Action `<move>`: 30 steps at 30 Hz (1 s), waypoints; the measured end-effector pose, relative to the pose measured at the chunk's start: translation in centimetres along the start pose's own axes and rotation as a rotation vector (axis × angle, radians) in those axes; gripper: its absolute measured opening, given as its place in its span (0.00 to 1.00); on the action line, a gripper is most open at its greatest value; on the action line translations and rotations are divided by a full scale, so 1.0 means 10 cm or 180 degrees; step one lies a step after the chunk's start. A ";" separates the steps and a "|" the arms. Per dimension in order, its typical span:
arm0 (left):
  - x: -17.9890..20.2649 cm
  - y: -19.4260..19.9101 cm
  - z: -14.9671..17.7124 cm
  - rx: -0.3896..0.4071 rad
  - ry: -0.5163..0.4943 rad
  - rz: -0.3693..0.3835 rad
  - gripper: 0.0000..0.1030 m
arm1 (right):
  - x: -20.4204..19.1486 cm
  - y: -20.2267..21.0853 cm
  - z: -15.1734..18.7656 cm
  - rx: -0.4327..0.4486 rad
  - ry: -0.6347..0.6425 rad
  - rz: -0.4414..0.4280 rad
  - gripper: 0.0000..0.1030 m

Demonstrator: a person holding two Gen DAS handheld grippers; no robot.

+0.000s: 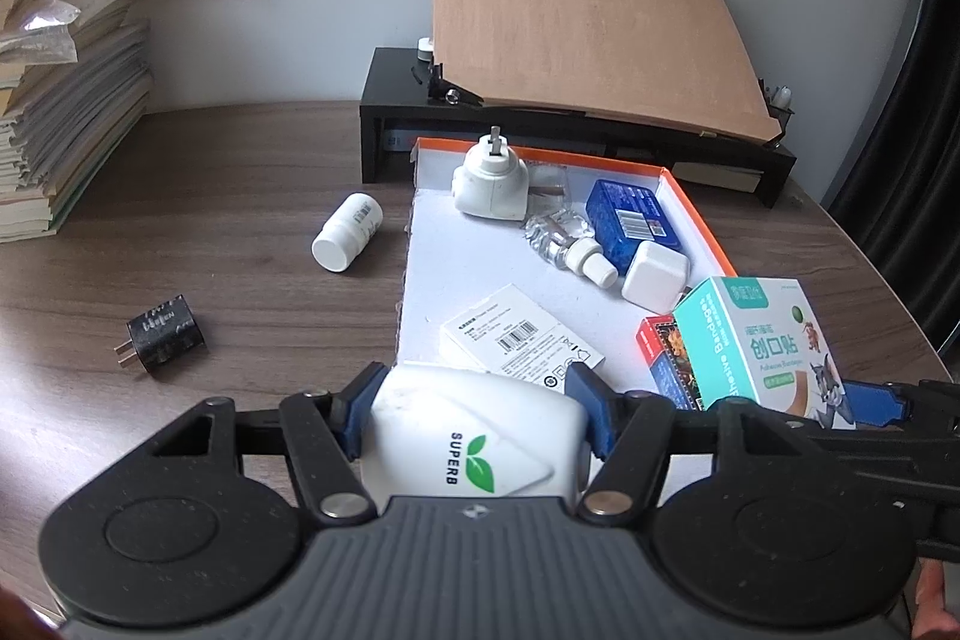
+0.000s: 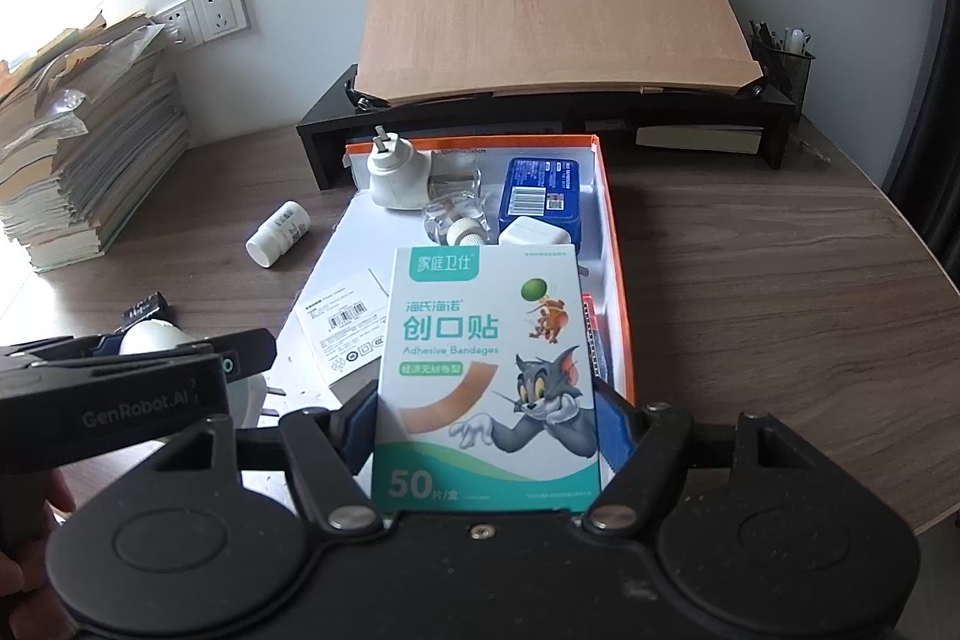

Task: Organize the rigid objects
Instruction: 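Carry the air freshener and bandage box over the tray with both grippers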

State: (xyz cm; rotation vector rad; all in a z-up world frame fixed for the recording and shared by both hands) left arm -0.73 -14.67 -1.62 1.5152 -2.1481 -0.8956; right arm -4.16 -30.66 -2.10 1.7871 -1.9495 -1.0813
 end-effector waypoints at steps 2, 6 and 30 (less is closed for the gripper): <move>-0.01 0.00 0.00 -0.0001 0.0009 0.0001 0.63 | 0.00 0.00 0.00 -0.0001 0.0010 0.0000 0.81; -0.01 -0.02 0.00 -0.0011 0.0010 0.0003 0.63 | -0.01 -0.02 0.01 -0.0010 0.0010 0.0009 0.81; 0.11 -0.10 0.01 -0.0059 -0.0017 0.0045 0.63 | 0.05 -0.06 0.02 -0.0026 -0.0032 0.0054 0.81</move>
Point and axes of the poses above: each gripper's, at about its wrist camera, not at the fingertips, and y roughly against the way its jaws point, x to its right, z to its underside, the point moved 3 cm from there along -y, roughly the way its jaws point, and after that the axes turned 12 degrees about -y, right-handed, at the moved point
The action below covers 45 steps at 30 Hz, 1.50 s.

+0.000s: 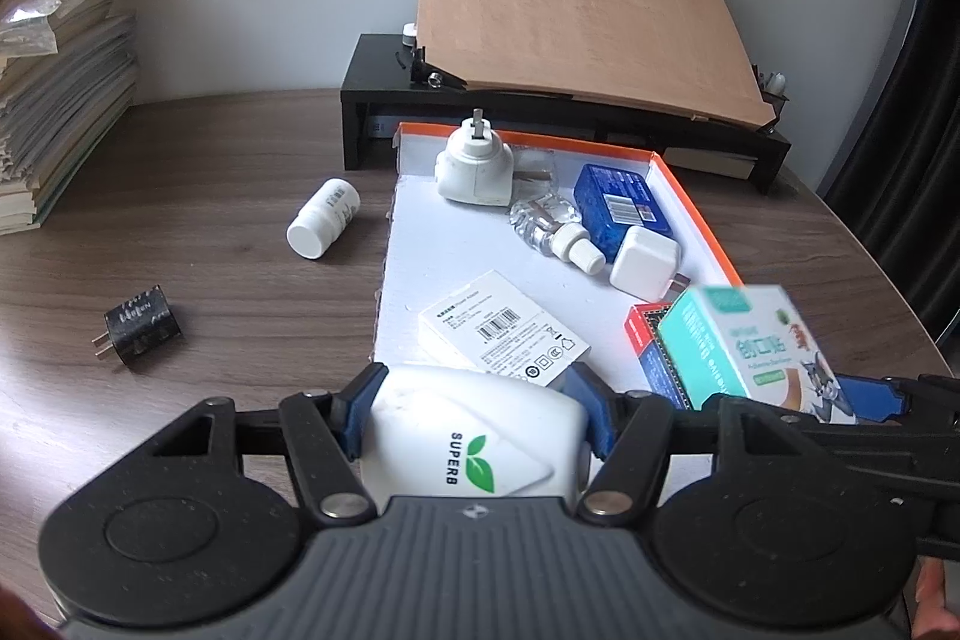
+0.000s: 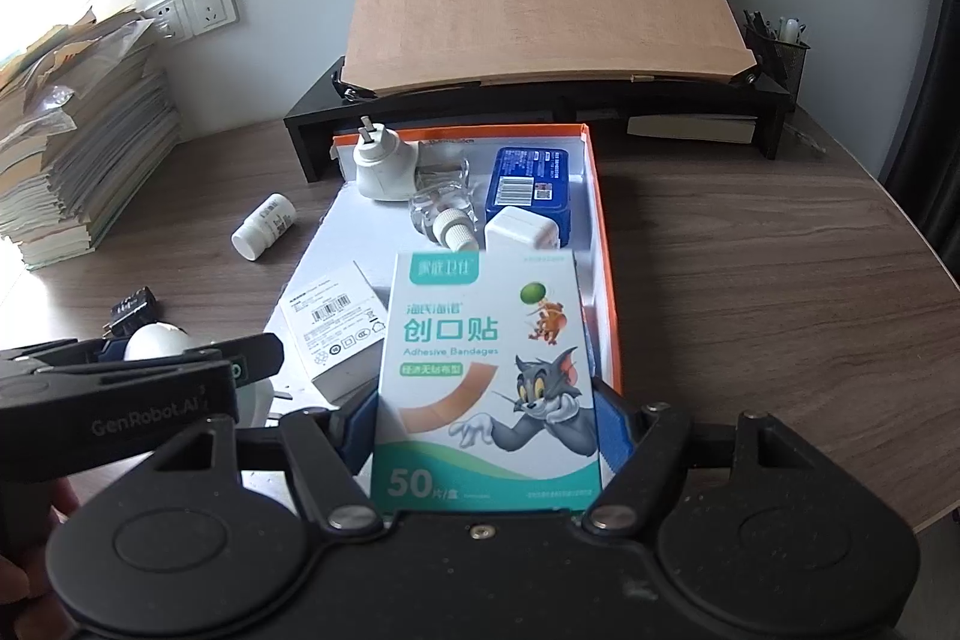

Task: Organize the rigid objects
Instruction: 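Carry the air freshener and bandage box over the tray with both grippers, then lower the air freshener and bandage box into the tray and open both grippers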

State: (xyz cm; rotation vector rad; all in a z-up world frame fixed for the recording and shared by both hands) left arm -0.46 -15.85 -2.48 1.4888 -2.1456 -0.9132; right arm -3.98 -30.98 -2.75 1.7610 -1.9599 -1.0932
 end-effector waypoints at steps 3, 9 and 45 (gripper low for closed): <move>0.02 0.01 0.01 -0.0001 -0.0008 -0.0002 0.63 | 0.01 0.01 0.01 0.0001 -0.0015 -0.0003 0.82; 0.02 0.02 0.02 -0.0001 0.0006 -0.0006 0.63 | 0.02 0.03 0.01 0.0019 -0.0012 -0.0017 0.82; -0.06 0.03 0.02 0.0001 0.0047 0.0255 0.77 | -0.08 0.22 -0.11 0.0472 -0.0059 0.0083 0.84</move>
Point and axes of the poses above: each gripper's, at about its wrist camera, not at the fingertips, and y roughly against the way its jaws point, x to its right, z to its underside, the point moved 3 cm from there along -y, roughly the way its jaws point, and after that the axes turned 12 degrees about -y, right-handed, at the moved point
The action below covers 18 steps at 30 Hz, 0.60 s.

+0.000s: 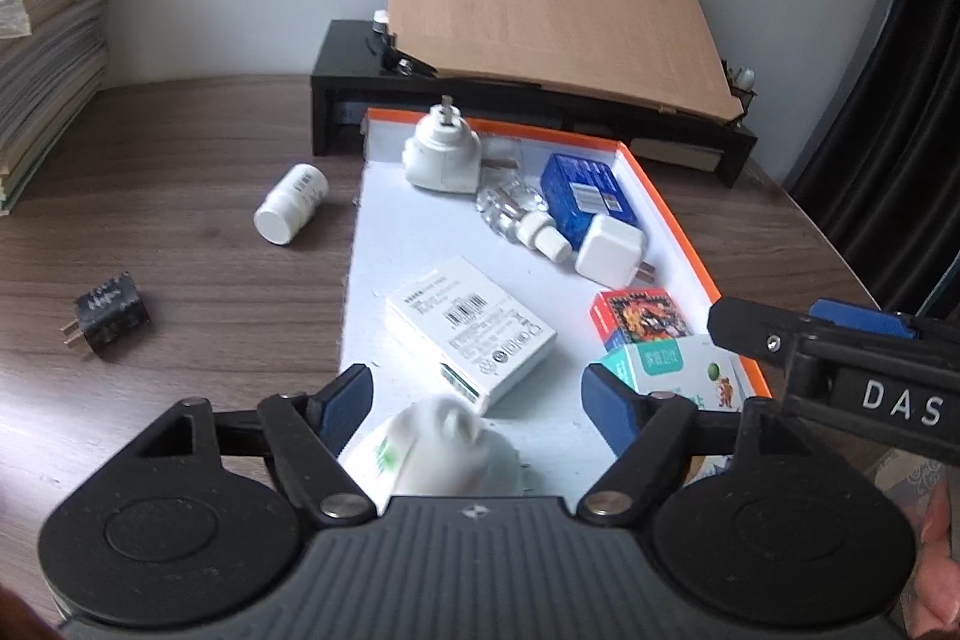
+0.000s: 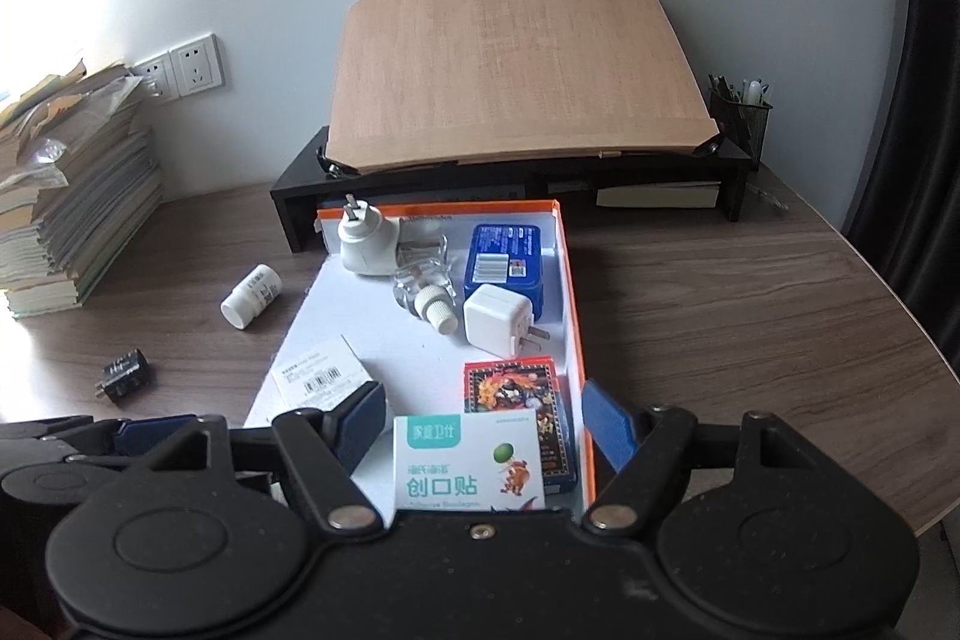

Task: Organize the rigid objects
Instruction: 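Lower the air freshener and bandage box into the tray and open both grippers, then grasp the black charger with the left gripper while the right gripper grasps the white pill bottle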

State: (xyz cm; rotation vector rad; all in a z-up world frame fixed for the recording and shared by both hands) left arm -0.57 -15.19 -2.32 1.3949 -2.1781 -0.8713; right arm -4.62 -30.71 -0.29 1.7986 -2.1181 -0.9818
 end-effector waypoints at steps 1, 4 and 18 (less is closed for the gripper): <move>-0.04 0.02 0.00 0.0011 0.0023 -0.0012 0.78 | -0.02 0.00 -0.01 0.0004 0.0000 0.0001 0.84; -0.19 0.08 0.00 0.0038 0.0111 -0.0077 0.79 | -0.13 -0.04 -0.01 -0.0040 0.0024 -0.0054 0.84; -1.26 0.26 0.24 -0.0123 0.0567 -0.0728 0.85 | -0.97 -0.29 0.10 -0.0265 0.0291 -0.0392 0.84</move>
Point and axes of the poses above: each gripper's, at about its wrist camera, not at the fingertips, and y roughly against the way its jaws point, x to its right, z to its underside, the point moved 3 cm from there along -y, roughly the way its jaws point, and after that the axes turned 12 degrees about -y, right-handed, at the moved point
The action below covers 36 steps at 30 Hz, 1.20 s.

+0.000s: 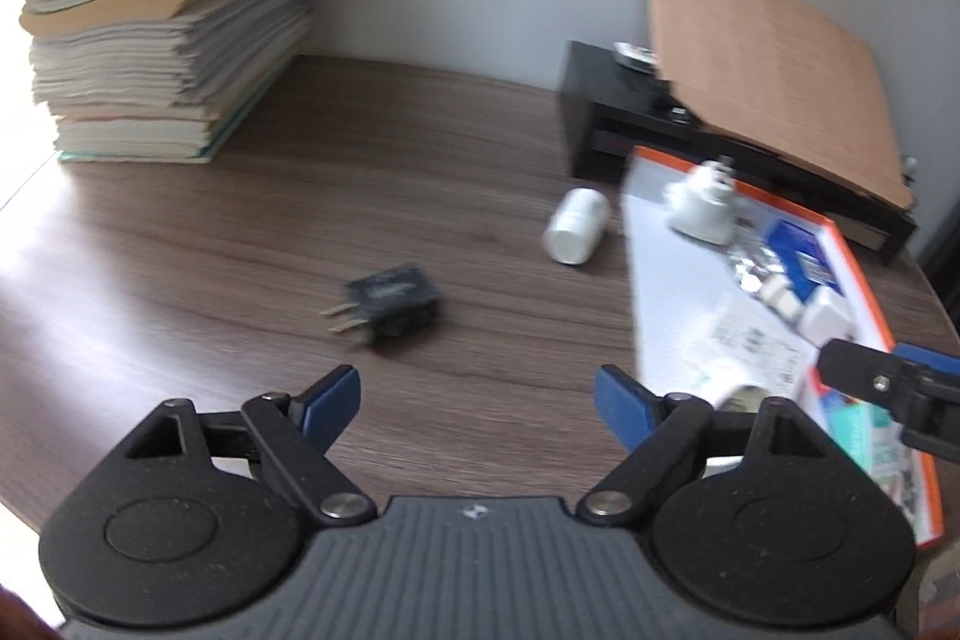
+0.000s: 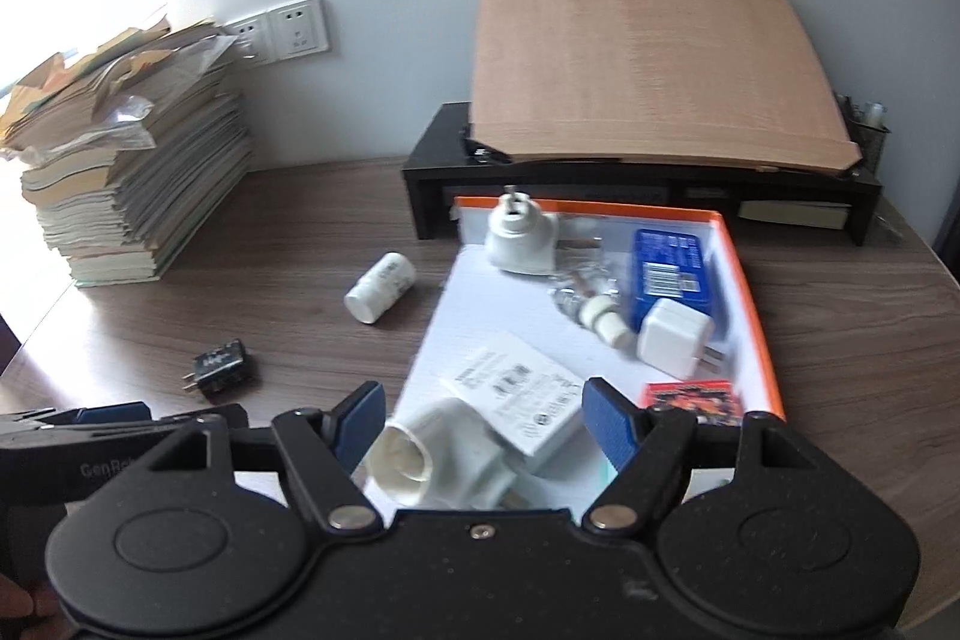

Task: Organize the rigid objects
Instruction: 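Grasp the black charger with the left gripper while the right gripper grasps the white pill bottle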

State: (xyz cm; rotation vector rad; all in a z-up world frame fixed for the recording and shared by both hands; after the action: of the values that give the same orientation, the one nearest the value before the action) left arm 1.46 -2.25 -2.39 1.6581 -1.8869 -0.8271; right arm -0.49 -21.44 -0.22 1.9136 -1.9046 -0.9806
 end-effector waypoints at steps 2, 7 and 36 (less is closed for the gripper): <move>-0.15 -0.05 -0.01 -0.0021 0.0000 -0.0069 0.86 | -0.11 -0.04 0.01 -0.0024 0.0028 -0.0036 0.84; -0.40 -0.22 -0.07 -0.0029 -0.0294 -0.0124 0.86 | -0.29 -0.14 0.01 -0.0073 0.0075 -0.0060 0.84; -0.76 -1.00 -0.37 -0.0119 -0.0912 0.0547 0.35 | -0.89 -1.25 -0.17 -0.0342 -0.0173 0.0292 0.84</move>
State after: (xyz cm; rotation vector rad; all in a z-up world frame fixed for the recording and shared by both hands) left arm 12.08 4.02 -6.74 1.3899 -2.1554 -1.0656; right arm 11.08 -12.11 -4.38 1.7414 -1.9095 -1.0938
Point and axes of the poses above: each gripper's, at about its wrist camera, not at the fingertips, and y roughly against the way its jaws point, x to its right, z to its underside, the point moved 3 cm from there along -y, roughly the way its jaws point, and after that the axes turned 12 degrees about -y, right-handed, at the moved point
